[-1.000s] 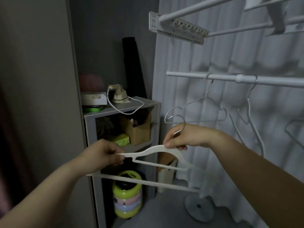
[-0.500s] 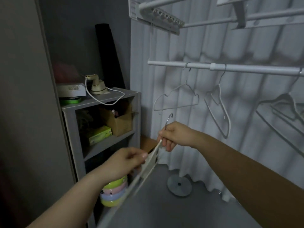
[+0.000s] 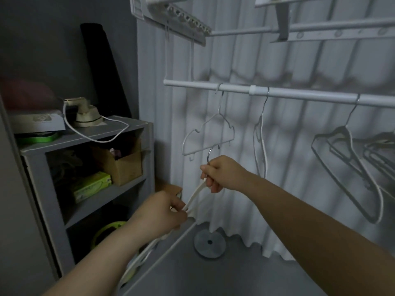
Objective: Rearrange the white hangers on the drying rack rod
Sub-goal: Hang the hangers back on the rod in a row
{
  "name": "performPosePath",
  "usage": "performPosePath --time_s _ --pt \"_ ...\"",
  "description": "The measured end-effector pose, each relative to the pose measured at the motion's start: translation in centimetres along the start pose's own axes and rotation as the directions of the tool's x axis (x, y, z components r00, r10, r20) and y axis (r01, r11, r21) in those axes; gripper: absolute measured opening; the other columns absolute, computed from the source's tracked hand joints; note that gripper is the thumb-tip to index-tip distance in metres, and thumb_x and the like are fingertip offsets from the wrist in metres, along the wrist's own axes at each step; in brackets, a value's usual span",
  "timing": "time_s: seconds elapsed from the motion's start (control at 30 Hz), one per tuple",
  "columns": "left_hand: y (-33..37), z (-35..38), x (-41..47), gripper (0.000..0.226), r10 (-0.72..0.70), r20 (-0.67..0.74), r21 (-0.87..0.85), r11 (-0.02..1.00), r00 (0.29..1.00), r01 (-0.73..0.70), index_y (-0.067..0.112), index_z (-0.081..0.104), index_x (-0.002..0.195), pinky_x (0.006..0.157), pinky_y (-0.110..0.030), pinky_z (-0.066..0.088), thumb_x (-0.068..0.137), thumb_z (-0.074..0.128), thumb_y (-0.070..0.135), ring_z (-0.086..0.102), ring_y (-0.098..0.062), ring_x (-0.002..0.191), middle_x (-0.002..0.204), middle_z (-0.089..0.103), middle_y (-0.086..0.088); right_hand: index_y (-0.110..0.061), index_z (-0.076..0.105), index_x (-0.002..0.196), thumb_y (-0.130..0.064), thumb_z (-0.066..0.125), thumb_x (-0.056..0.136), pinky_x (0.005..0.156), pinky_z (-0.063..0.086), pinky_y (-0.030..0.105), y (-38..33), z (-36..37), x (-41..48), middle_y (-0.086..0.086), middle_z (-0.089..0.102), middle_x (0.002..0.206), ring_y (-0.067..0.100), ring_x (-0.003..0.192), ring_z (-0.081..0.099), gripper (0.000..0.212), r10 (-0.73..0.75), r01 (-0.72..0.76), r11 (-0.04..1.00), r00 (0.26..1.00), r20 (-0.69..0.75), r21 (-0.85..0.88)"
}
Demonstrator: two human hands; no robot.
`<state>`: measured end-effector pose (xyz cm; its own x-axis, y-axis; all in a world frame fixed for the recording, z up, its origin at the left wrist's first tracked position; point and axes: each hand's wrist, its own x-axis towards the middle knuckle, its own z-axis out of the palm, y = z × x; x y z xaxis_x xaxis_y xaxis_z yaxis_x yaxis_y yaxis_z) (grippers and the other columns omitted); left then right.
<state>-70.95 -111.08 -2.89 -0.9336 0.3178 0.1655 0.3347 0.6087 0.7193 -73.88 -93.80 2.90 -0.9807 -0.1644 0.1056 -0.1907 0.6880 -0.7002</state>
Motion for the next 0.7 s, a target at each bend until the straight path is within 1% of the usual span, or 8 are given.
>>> performPosePath --time_s 0.13,0.27,0.33,0.4,0.43,0.47,0.57,0.7 --pt "1.2 0.4 3.6 0.014 0.035 -0.035 0.01 0.999 0.999 -0.034 0.018 0.067 0.069 0.041 -0.004 0.031 0.08 0.06 0.015 0.047 0.002 0.051 0.055 0.055 0.012 0.004 0.067 0.082 -0.01 0.052 0.085 0.051 0.045 0.009 0.8 -3.4 2.3 0.013 0.067 0.076 0.002 0.048 0.055 0.02 -0.09 0.083 0.993 0.993 -0.074 -0.087" --pt "2.8 0.1 7.8 0.018 0.034 -0.075 -0.032 0.999 0.997 -0.036 0.019 0.07 0.066 0.041 -0.009 0.039 0.079 0.059 0.012 0.055 0.003 0.042 0.042 0.06 0.009 -0.002 0.071 0.087 -0.003 0.054 0.079 0.055 0.038 -0.001 1.4 -7.6 4.2 -0.013 0.057 0.061 -0.013 0.054 0.053 0.019 -0.242 0.226 0.97 0.93 -0.278 -0.089" --pt "3.6 0.3 9.7 0.017 0.048 -0.124 -0.063 0.996 0.991 -0.056 0.02 0.07 0.067 0.041 -0.01 0.04 0.077 0.061 0.011 0.054 0.0 0.039 0.043 0.06 0.007 -0.002 0.072 0.084 -0.002 0.056 0.077 0.061 0.036 0.005 1.7 -9.8 4.8 -0.013 0.056 0.06 -0.009 0.064 0.055 0.017 -0.388 0.312 0.921 0.766 -0.512 -0.233" --pt "4.3 0.5 11.5 0.019 0.053 -0.162 -0.103 0.992 0.985 -0.071 0.023 0.068 0.065 0.046 -0.015 0.043 0.077 0.061 0.01 0.057 -0.005 0.042 0.048 0.062 0.003 0.0 0.072 0.081 -0.007 0.055 0.073 0.079 0.034 0.02 2.0 -12.4 5.8 0.008 0.068 0.074 0.02 0.088 0.059 0.02 -0.543 0.298 0.838 0.534 -0.649 -0.456" --pt "4.5 0.7 12.3 0.02 0.049 -0.172 -0.122 0.99 0.984 -0.071 0.024 0.067 0.064 0.05 -0.019 0.045 0.078 0.061 0.01 0.058 -0.01 0.046 0.05 0.063 0.001 0.001 0.071 0.084 -0.011 0.053 0.071 0.087 0.032 0.025 2.3 -13.9 6.6 0.016 0.069 0.088 0.031 0.097 0.057 0.025 -0.575 0.241 0.813 0.479 -0.664 -0.53" --pt "4.8 0.8 13.0 0.02 0.047 -0.176 -0.128 0.989 0.983 -0.07 0.024 0.066 0.065 0.052 -0.022 0.046 0.078 0.061 0.009 0.058 -0.013 0.048 0.052 0.063 -0.002 0.0 0.07 0.092 -0.014 0.052 0.072 0.095 0.029 0.03 2.8 -15.3 7.5 0.019 0.066 0.106 0.036 0.109 0.052 0.03 -0.569 0.165 0.806 0.479 -0.668 -0.568" --pt "5.7 1.1 14.7 0.02 0.074 -0.181 -0.072 0.993 0.981 -0.088 0.025 0.064 0.065 0.049 -0.015 0.042 0.079 0.06 0.011 0.057 -0.004 0.045 0.056 0.065 -0.003 -0.009 0.055 0.122 -0.021 0.054 0.084 0.11 0.013 0.035 4.1 -18.9 10.0 0.011 0.04 0.143 0.029 0.135 0.027 0.04 -0.444 -0.099 0.776 0.616 -0.65 -0.623" --pt "7.4 1.0 16.5 0.016 0.124 -0.222 0.028 0.992 0.967 -0.121 0.029 0.062 0.067 0.049 -0.012 0.043 0.078 0.061 0.017 0.057 0.0 0.044 0.053 0.062 0.007 -0.016 0.049 0.127 -0.028 0.052 0.086 0.106 0.018 0.035 5.2 -20.3 11.9 0.01 0.051 0.133 0.028 0.125 0.04 0.043 -0.397 -0.142 0.735 0.704 -0.59 -0.663"
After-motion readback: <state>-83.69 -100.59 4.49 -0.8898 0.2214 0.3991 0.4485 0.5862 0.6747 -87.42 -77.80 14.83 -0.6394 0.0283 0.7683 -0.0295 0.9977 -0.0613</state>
